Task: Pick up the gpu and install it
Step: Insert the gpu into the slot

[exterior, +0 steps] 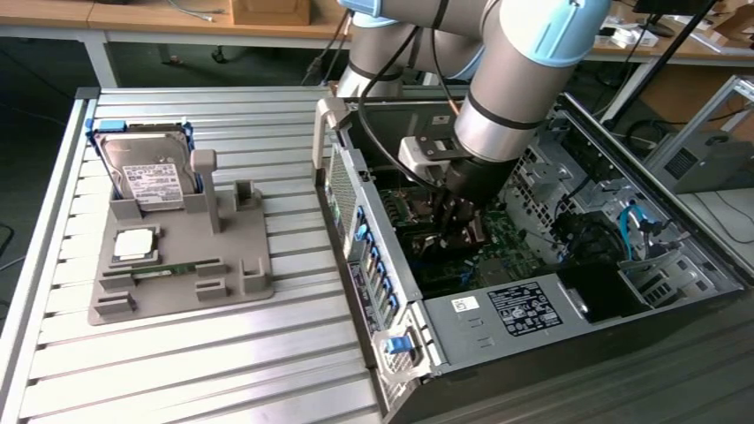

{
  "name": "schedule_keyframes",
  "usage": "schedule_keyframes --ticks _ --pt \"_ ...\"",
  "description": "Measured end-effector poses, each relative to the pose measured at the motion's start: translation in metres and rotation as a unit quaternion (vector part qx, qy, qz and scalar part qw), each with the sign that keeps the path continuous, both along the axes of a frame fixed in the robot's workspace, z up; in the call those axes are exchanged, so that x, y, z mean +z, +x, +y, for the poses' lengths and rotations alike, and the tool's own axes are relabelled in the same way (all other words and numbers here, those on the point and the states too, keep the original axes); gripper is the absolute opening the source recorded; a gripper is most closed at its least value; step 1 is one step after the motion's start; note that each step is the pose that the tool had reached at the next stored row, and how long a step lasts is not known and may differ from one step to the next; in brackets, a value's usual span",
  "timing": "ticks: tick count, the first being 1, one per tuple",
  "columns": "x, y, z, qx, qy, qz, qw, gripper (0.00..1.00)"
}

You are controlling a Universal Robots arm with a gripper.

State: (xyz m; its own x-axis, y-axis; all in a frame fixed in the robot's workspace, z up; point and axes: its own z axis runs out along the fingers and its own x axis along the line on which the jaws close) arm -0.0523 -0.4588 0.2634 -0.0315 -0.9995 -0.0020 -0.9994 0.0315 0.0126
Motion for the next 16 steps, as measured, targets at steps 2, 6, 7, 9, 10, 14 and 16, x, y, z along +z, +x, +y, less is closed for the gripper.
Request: schedule_keyframes --ticks 2,6,7,9,10,14,16 --pt "0.0000 -0.0001 -0.0001 0.000 -0.0012 0.0000 1.0000 0.27" --pt "-0.0001 -0.0001 -0.0001 0.000 -0.0014 0.0000 1.0000 0.27" --pt "-0.0004 -0.0001 -0.0001 0.000 -0.0008 0.0000 1.0000 0.27" --pt "-0.0005 -0.0001 -0.0001 0.000 -0.0006 0.0000 1.0000 0.27" --pt "-0.0005 -0.0001 0.0000 0.000 -0.0005 0.0000 1.0000 0.27" --pt "-0.0006 0.0000 0.0005 0.001 -0.0004 0.0000 1.0000 0.27" --pt "-0.0004 -0.0001 0.0005 0.002 -0.0005 0.0000 1.0000 0.27"
